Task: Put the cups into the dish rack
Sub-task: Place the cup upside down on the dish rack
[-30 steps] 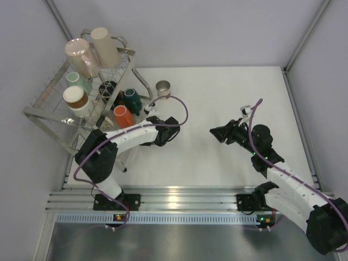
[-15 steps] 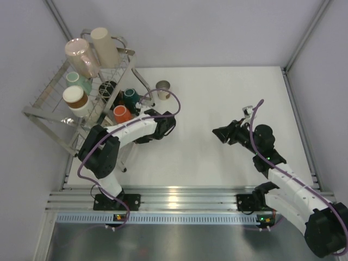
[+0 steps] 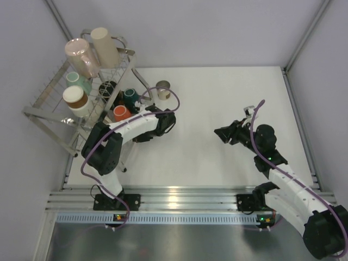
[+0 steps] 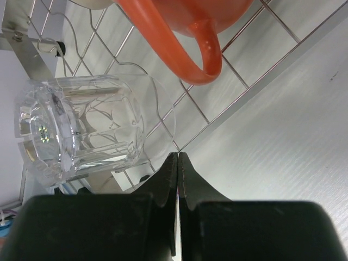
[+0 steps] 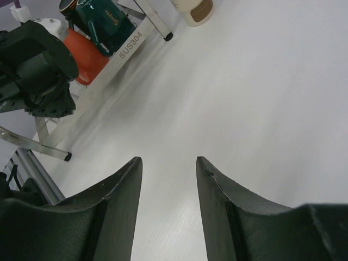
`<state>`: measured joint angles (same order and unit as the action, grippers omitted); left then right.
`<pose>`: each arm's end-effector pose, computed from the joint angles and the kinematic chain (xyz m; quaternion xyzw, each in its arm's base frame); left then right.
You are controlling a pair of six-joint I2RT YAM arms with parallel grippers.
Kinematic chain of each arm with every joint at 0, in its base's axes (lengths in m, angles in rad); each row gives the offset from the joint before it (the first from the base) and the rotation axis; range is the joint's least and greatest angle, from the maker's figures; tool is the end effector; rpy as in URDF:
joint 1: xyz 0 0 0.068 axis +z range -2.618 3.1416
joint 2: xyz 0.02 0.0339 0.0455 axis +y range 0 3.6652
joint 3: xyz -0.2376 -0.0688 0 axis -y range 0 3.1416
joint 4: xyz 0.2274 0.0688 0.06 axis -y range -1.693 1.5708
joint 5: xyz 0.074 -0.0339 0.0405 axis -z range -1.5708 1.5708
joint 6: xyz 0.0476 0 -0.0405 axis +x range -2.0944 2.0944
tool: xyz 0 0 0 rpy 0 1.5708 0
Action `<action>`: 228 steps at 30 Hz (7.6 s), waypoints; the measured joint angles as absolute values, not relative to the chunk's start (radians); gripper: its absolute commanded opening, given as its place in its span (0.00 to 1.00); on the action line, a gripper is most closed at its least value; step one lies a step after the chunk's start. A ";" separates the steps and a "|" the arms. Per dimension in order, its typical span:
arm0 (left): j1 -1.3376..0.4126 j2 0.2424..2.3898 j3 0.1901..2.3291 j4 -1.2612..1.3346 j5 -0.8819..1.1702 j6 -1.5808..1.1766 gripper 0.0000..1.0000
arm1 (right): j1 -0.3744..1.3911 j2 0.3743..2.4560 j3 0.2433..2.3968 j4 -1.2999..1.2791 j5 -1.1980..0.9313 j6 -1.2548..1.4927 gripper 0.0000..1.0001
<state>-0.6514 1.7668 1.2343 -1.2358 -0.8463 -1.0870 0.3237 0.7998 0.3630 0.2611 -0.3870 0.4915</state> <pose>0.2379 -0.1365 0.1793 -0.1565 0.8947 0.3324 0.2541 0.1859 0.0813 0.2214 -0.0601 0.7598 0.3852 0.5203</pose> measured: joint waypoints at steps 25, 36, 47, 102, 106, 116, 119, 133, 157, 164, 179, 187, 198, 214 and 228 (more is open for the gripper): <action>-0.613 1.813 1.307 -1.302 -0.842 -1.203 0.00 | 0.311 0.796 0.363 0.234 -0.395 0.473 0.45; -0.525 1.779 1.291 -1.314 -0.910 -1.193 0.00 | 0.310 0.786 0.363 0.219 -0.395 0.470 0.45; -0.524 1.779 1.291 -1.314 -0.909 -1.155 0.00 | 0.309 0.788 0.363 0.216 -0.395 0.463 0.46; -0.739 1.705 1.541 -1.256 -0.789 -0.852 0.00 | 0.327 1.005 0.459 0.288 -0.463 0.623 0.00; -0.822 1.642 1.694 -1.177 -0.633 -0.746 0.40 | 0.397 1.098 0.514 0.348 -0.435 0.686 0.00; -0.835 1.251 1.814 -0.947 -0.325 -0.602 0.91 | 0.721 1.516 0.816 0.560 -0.341 0.838 0.00; -0.835 1.165 1.815 -0.897 -0.301 -0.567 0.98 | 0.805 1.629 0.920 0.596 -0.315 0.862 0.00; -0.834 1.024 1.831 -0.831 -0.302 -0.524 0.98 | 0.961 2.028 1.221 0.708 -0.270 0.976 0.00; -0.834 0.825 1.757 -0.719 -0.434 -0.513 0.98 | 1.124 2.340 1.594 0.687 -0.323 0.986 0.00; -0.834 0.826 1.758 -0.719 -0.444 -0.501 0.98 | 1.124 2.389 1.681 0.634 -0.316 0.961 0.00; -0.834 0.833 1.772 -0.718 -0.469 -0.486 0.98 | 1.124 2.504 1.845 0.583 -0.316 0.926 0.00; -0.834 0.843 1.781 -0.717 -0.469 -0.485 0.98 | 1.123 2.533 1.915 0.577 -0.317 0.926 0.00; -0.834 0.871 1.779 -0.718 -0.472 -0.479 0.98 | 1.116 2.546 1.921 0.597 -0.320 0.927 0.00; -0.834 0.905 1.776 -0.718 -0.472 -0.467 0.98 | 1.065 2.329 1.593 0.683 -0.357 0.827 0.00; -0.834 0.996 1.824 -0.743 -0.473 -0.403 0.98 | 1.039 2.209 1.489 0.657 -0.372 0.817 0.00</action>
